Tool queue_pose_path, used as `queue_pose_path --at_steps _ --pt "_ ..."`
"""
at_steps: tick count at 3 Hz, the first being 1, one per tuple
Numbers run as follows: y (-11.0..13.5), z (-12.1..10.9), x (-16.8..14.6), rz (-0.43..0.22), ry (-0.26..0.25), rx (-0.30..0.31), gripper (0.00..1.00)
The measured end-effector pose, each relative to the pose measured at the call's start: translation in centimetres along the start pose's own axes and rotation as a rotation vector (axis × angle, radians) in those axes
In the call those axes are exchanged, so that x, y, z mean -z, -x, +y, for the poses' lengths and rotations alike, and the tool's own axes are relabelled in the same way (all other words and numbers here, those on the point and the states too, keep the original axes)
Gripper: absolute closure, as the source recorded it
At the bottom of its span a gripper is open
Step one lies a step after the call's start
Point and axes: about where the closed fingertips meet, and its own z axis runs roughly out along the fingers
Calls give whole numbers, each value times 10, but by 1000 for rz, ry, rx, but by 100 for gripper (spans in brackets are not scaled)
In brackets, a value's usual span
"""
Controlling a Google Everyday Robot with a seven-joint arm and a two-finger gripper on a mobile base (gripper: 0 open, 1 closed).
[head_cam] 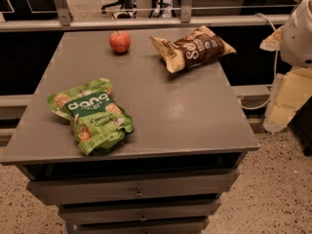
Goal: Move apple near green rice chip bag
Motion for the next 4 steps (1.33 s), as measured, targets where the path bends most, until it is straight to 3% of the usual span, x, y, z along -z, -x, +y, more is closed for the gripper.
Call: queue_pose_path --at_steps 1,3,4 --pt "0 0 0 0 0 0 0" --pt "48 -51 -8 -305 -24 -35 0" --pt "83 -81 -22 -451 -25 -48 0"
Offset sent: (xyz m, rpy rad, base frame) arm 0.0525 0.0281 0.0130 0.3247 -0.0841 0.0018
